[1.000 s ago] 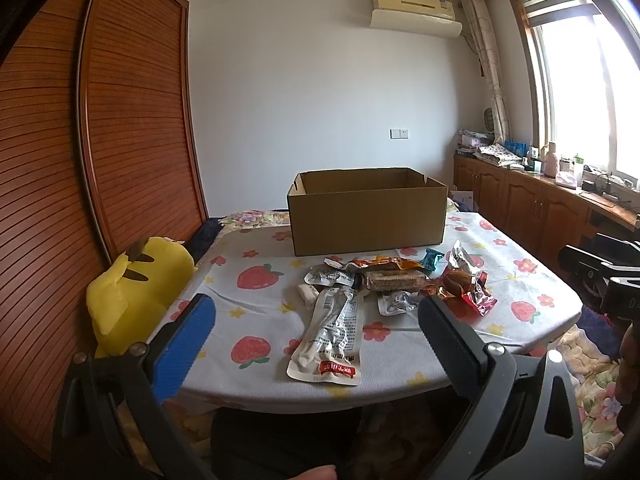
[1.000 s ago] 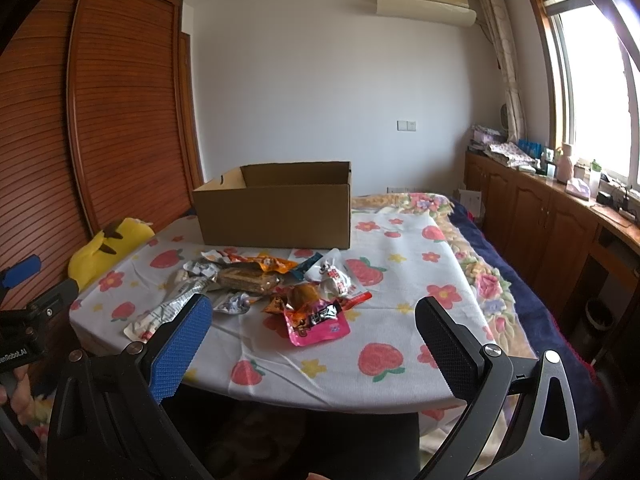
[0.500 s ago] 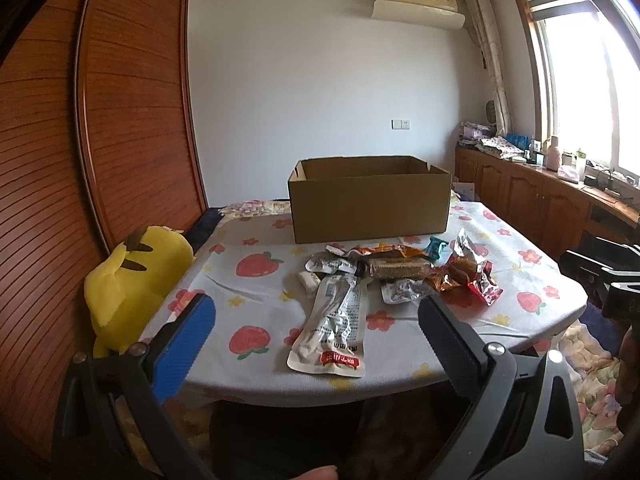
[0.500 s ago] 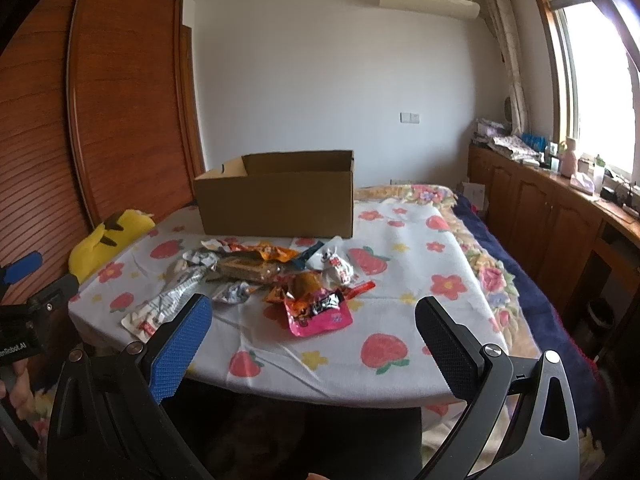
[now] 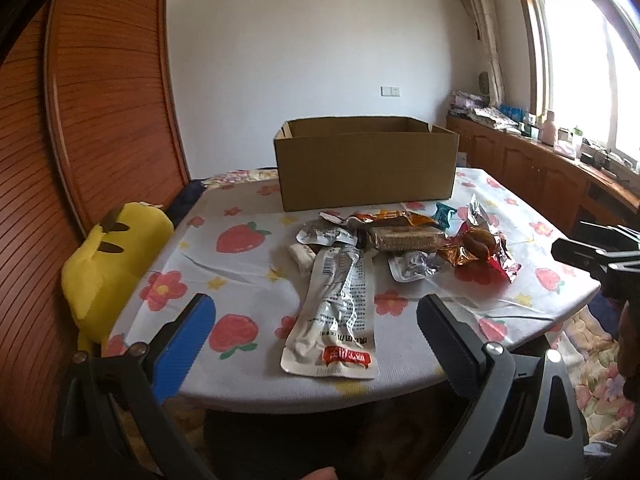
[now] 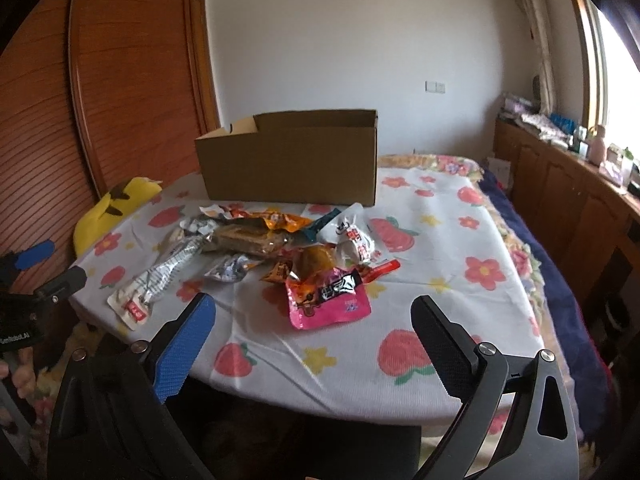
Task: Organize snacks
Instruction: 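Close the left gripper on the long white sausage packet while the right gripper grasps the pink egg packet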
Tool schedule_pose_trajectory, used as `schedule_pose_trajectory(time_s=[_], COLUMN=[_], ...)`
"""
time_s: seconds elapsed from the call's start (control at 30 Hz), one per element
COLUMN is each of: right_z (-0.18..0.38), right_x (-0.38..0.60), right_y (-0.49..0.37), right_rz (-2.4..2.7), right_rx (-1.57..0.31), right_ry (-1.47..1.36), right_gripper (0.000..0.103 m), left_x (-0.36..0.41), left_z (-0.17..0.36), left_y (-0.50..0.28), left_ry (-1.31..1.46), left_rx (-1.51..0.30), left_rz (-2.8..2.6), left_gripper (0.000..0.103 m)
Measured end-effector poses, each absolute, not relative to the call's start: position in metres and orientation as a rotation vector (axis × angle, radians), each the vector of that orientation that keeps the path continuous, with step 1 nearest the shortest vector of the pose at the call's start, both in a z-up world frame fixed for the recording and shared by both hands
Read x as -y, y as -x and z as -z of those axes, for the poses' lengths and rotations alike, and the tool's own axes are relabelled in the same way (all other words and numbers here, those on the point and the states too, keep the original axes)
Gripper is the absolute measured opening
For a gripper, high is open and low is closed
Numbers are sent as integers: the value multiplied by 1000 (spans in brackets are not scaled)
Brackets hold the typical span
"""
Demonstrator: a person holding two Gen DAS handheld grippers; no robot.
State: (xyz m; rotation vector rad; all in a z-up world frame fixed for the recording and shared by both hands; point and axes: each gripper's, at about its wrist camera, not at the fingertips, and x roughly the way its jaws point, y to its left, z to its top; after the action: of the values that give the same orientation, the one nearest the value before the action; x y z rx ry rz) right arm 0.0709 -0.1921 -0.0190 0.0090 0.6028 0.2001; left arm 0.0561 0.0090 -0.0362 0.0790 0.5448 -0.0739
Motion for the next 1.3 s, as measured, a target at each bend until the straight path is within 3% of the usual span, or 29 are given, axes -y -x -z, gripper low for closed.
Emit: schedule_pose_trajectory(time_s=[0.27,0.6,0.97,1.3], right_z=[30,47,66,73], right_x=[197,181,180,180], right_y=[-114,-171,-198,-197], right_rz=[-252,-364,-381,-386], right_rx=[-676,-808,-881,-868], right_ry=[10,69,81,80], right_gripper=[90,60,56,64], left_x=[-15,-19,-24,-14], left_z=[53,69,75,87], left_y=[-94,-124,-152,-175], left_ry=[-68,-58,-26,-50], left_rx=[-633,-704,-768,-842], left_rz=[116,143,187,200], left_gripper=[101,101,100,97])
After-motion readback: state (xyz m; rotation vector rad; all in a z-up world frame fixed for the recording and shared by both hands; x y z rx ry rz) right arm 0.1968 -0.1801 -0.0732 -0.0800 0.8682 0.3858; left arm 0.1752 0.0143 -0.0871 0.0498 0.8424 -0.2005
